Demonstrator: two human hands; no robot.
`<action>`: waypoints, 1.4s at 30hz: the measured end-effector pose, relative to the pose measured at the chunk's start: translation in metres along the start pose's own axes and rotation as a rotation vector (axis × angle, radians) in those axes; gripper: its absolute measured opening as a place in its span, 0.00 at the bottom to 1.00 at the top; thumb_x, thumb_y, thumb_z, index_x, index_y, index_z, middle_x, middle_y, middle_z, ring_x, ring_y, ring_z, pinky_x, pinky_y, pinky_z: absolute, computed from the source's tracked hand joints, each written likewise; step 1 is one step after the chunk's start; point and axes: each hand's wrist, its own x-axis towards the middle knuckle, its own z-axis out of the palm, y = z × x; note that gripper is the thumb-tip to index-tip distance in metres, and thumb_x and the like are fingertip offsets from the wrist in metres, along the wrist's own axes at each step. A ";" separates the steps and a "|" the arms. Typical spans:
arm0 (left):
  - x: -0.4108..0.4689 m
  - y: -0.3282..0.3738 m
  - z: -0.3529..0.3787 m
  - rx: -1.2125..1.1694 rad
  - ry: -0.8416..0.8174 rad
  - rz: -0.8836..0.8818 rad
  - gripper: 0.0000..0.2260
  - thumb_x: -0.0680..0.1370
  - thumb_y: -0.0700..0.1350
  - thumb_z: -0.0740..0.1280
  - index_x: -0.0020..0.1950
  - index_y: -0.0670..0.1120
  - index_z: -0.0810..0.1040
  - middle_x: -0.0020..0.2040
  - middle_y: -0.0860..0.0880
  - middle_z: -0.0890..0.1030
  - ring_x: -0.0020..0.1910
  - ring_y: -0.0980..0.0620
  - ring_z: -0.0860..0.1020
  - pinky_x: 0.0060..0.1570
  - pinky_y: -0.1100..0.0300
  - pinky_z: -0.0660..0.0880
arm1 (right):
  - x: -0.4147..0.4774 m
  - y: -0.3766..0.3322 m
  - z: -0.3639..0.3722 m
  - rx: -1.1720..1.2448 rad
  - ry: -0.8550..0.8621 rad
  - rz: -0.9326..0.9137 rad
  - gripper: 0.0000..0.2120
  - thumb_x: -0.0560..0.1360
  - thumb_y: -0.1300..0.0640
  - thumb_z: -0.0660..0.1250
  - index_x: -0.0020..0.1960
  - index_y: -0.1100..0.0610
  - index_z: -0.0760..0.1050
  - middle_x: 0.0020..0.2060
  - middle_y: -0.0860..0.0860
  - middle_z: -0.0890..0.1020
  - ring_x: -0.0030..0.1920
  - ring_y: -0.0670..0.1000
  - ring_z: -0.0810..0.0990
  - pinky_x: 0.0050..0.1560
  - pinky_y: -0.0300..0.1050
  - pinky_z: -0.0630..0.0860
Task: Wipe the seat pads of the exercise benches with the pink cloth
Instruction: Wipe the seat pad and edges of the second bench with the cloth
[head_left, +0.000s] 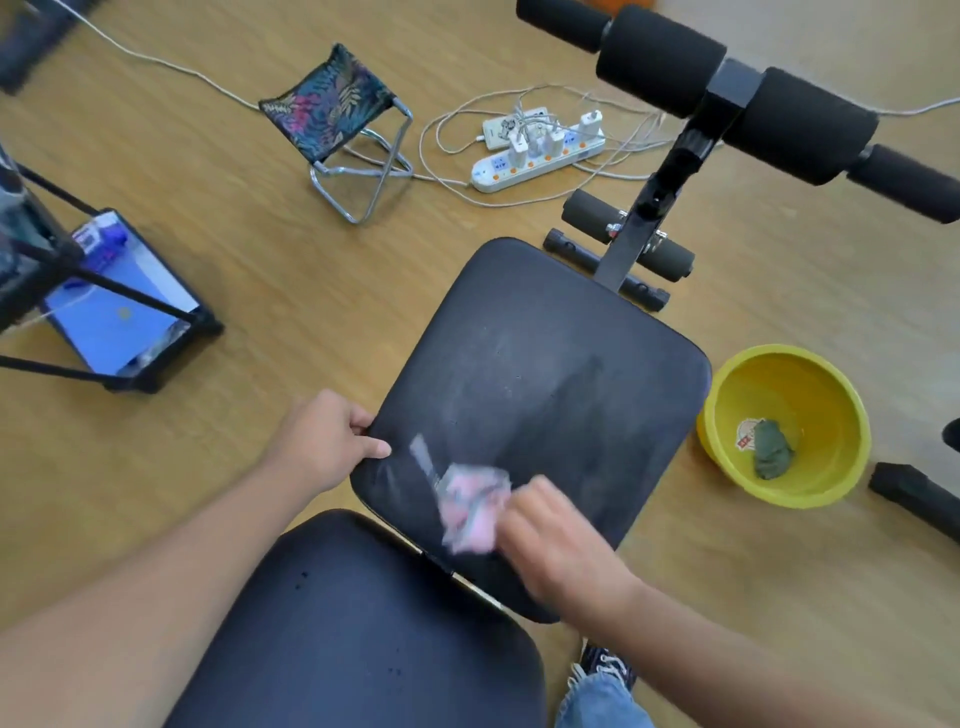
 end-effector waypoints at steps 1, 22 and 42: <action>0.001 -0.001 0.000 0.000 0.000 0.005 0.07 0.69 0.45 0.80 0.45 0.47 0.88 0.35 0.50 0.85 0.41 0.46 0.82 0.45 0.55 0.78 | -0.003 -0.012 0.003 -0.023 -0.165 -0.186 0.09 0.77 0.70 0.64 0.41 0.60 0.73 0.36 0.56 0.72 0.35 0.56 0.67 0.35 0.54 0.71; 0.002 -0.024 -0.027 -0.172 -0.185 0.000 0.12 0.65 0.39 0.82 0.46 0.45 0.85 0.42 0.51 0.85 0.43 0.50 0.83 0.48 0.56 0.79 | 0.165 0.036 0.019 -0.164 0.259 0.505 0.11 0.71 0.72 0.71 0.35 0.63 0.72 0.33 0.59 0.74 0.39 0.59 0.71 0.40 0.59 0.74; -0.019 -0.012 0.004 -0.143 0.075 -0.160 0.30 0.65 0.46 0.82 0.27 0.47 0.57 0.24 0.53 0.60 0.23 0.51 0.58 0.23 0.59 0.56 | 0.269 0.058 -0.012 -0.731 -0.712 0.024 0.12 0.79 0.50 0.63 0.60 0.49 0.78 0.61 0.50 0.76 0.64 0.56 0.68 0.56 0.50 0.65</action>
